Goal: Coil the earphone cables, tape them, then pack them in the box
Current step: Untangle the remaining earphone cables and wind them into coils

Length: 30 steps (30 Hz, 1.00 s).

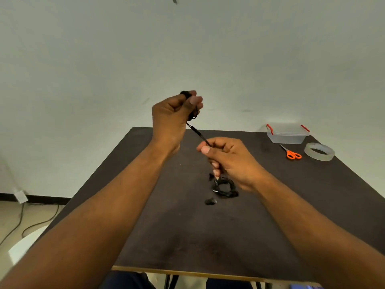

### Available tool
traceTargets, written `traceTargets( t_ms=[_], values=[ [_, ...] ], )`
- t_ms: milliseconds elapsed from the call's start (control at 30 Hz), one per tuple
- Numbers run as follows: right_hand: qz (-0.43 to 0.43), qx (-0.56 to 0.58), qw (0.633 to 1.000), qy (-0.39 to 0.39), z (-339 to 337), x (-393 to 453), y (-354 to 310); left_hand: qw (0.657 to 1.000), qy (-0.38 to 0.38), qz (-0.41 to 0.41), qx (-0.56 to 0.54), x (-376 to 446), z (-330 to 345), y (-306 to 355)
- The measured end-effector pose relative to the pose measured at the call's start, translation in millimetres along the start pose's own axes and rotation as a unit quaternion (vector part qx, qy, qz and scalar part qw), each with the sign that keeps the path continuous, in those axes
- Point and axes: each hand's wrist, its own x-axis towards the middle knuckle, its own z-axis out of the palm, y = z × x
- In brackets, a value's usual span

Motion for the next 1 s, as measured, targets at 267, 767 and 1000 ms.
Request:
traceTargets(
  t_ms=[267,767,1000],
  values=[
    [-0.07,-0.244,0.966,0.041,-39.9,10.1,-50.0,0.941,-0.257,-0.078,0.206,-7.8,-12.3,-13.6],
    [-0.069,0.069,0.993,0.069,-11.6,21.9,-5.4,0.918,-0.14,-0.233,-0.287,-18.4,8.5,2.6],
    [-0.042,0.155,0.976,0.145,21.3,16.0,4.3,0.934,-0.056,-0.215,-0.28,-21.0,12.0,-4.0]
  ],
)
